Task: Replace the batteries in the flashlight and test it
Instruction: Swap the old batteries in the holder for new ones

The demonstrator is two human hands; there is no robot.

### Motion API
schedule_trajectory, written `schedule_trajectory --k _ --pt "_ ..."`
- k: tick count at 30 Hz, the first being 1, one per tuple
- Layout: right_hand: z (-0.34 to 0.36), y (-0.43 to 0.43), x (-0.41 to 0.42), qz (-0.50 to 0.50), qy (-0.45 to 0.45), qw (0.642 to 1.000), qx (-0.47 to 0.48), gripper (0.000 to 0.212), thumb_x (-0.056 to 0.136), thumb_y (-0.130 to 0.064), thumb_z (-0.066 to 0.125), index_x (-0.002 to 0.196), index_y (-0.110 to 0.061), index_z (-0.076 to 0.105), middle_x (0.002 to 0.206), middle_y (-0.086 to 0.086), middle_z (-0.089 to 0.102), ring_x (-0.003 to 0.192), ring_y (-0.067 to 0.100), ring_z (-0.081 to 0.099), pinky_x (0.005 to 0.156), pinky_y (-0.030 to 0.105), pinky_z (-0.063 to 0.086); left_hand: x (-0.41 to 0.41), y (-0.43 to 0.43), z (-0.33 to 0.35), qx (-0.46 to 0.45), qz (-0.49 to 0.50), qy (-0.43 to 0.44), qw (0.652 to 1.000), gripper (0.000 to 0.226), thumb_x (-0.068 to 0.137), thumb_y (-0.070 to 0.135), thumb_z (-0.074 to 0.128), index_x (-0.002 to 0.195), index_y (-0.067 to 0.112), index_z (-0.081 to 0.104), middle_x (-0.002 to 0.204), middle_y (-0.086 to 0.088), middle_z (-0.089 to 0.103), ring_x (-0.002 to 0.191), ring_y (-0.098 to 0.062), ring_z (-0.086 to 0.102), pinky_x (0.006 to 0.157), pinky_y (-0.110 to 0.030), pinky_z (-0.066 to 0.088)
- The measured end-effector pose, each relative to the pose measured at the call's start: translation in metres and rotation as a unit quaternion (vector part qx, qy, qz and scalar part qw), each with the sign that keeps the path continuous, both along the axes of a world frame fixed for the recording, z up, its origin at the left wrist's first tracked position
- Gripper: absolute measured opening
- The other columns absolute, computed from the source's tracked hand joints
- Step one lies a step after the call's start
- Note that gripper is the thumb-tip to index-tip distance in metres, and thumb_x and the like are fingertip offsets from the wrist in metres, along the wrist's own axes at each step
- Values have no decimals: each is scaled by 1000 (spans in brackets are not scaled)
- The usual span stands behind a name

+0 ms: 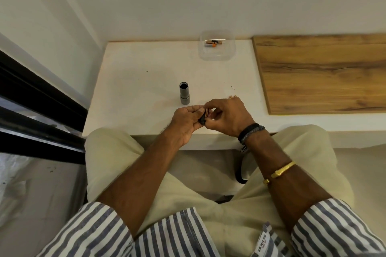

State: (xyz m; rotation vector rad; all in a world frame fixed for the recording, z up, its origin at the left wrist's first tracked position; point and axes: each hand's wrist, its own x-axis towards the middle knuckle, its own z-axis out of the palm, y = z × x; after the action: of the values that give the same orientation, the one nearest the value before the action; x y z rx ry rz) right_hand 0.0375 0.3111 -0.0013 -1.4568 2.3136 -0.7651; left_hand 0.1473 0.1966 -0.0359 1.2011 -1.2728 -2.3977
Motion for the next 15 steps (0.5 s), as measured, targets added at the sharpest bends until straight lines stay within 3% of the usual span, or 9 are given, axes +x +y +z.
schedule_trajectory --k 3,7,10,13,15 --pt "2 3 -3 7 -19 999 -26 31 75 -25 77 104 -17 78 90 -6 79 72 13 72 78 30 60 -1 -1 2 2 2 5 1000 25 98 3 56 119 -8 63 112 -22 71 101 -31 71 78 -33 61" --pt "-2 3 -5 18 -23 998 -52 22 77 -21 71 97 -18 80 90 -3 79 74 13 71 75 35 63 -1 -1 4 18 25 32 999 23 98 1 54 117 -8 64 112 -22 70 96 -29 72 78 -32 61" --pt "-4 1 -3 28 -19 997 -67 17 81 -19 70 95 -17 81 99 3 76 86 14 68 74 31 63 -1 0 2 26 55 40 997 19 98 3 55 112 -4 65 113 -22 69 100 -32 70 82 -35 61" --pt "-5 1 -2 9 -35 997 -65 18 84 -34 71 95 -22 80 88 -7 69 80 8 62 73 25 58 -1 -1 1 29 77 41 996 17 97 4 57 111 -2 66 113 -23 69 98 -32 70 78 -33 61" --pt "-7 1 -2 -20 -53 997 -48 16 86 -34 77 98 -23 80 83 -12 69 75 4 60 83 10 46 -1 -2 -1 37 81 52 995 19 97 3 58 113 -4 65 113 -23 68 98 -32 70 79 -33 60"
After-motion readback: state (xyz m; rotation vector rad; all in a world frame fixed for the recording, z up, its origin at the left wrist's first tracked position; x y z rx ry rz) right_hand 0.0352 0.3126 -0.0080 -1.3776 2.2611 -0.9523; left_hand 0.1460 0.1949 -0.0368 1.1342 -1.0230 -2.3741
